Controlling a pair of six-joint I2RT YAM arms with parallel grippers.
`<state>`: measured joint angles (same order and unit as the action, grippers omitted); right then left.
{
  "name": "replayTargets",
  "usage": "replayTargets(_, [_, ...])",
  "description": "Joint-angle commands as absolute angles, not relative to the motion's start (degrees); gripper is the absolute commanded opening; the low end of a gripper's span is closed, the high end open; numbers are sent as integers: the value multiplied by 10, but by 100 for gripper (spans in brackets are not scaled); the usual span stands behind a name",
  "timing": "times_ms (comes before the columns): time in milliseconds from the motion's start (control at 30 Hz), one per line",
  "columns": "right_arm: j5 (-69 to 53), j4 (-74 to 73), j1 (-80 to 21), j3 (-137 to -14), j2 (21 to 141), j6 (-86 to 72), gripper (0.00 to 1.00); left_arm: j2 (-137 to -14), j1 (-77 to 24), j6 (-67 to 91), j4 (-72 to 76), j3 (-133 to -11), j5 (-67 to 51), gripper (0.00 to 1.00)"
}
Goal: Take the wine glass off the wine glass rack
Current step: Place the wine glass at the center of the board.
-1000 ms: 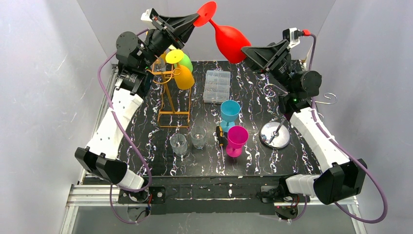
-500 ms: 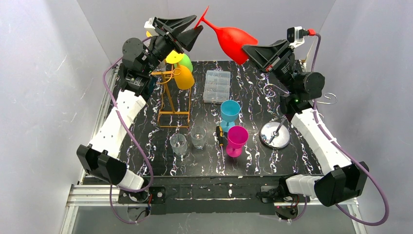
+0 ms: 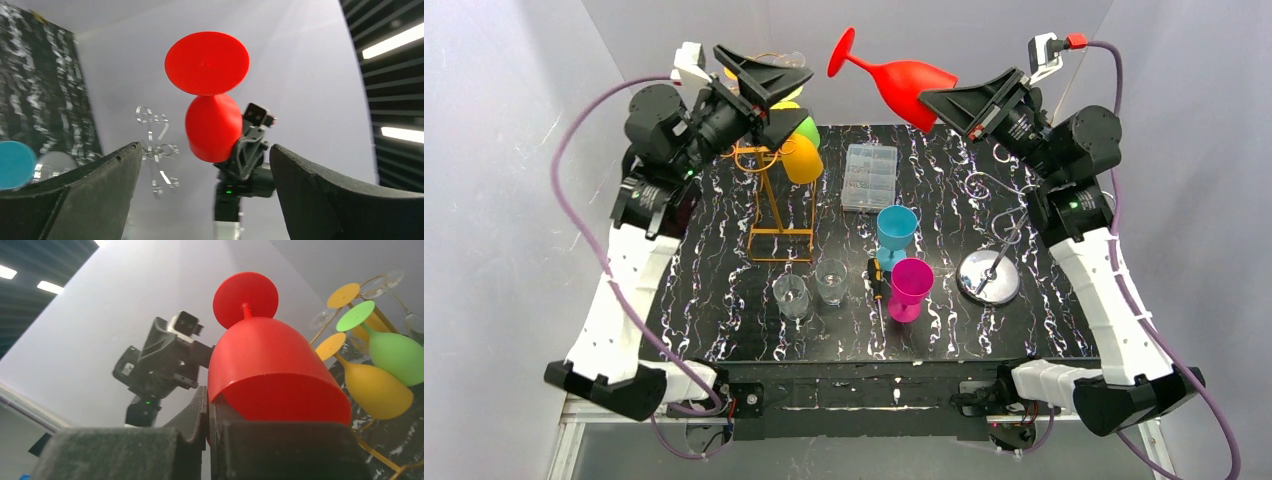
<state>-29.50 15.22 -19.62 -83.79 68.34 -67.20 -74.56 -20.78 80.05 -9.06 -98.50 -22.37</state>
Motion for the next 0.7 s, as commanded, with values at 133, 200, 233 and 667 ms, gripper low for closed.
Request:
replayTargets(133, [-349, -146, -196, -963, 696, -520, 1, -694, -205, 468, -397, -1115, -106, 98])
replayTargets(200, [-367, -201, -196, -988, 702, -501, 1, -689, -205, 434, -427, -1128, -87, 98])
replayTargets(233, [-381, -230, -196, -1002, 705, -491, 1, -684, -205, 422, -435, -1128, -78, 98])
replayTargets(667, [-215, -516, -456, -1115, 775, -373, 1, -686, -205, 367, -457, -1115, -64, 99])
